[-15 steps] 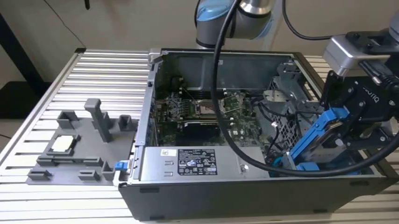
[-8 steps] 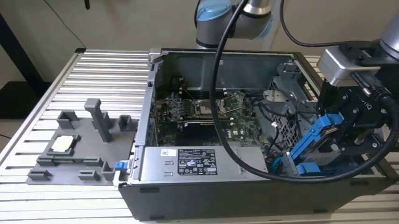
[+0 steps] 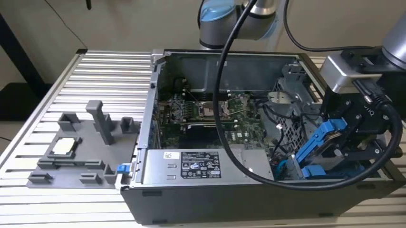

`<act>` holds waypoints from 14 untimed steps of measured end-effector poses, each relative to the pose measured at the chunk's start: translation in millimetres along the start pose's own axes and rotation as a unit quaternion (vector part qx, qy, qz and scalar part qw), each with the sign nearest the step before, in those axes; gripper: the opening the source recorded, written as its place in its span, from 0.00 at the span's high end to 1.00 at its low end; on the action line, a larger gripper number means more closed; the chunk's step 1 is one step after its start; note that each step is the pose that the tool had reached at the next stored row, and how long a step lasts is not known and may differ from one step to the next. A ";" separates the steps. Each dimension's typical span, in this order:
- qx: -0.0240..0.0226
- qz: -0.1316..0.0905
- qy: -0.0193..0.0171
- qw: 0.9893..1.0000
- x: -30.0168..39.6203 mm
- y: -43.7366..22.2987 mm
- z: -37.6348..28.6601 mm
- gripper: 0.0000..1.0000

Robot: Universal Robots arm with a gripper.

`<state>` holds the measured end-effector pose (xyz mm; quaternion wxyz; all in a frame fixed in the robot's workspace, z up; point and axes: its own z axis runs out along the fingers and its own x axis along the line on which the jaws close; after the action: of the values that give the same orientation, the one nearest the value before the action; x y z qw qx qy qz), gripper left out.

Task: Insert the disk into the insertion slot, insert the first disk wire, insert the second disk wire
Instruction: 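Insert the disk into the insertion slot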

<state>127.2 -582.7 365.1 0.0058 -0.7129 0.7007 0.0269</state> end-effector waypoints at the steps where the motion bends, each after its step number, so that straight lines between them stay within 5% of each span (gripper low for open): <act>1: 0.000 0.000 0.000 1.000 0.0 0.0 0.1 0.67; 14: 0.000 0.000 0.000 1.000 0.0 0.0 0.3 0.59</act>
<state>127.1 -582.7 364.8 0.0059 -0.7129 0.7007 0.0270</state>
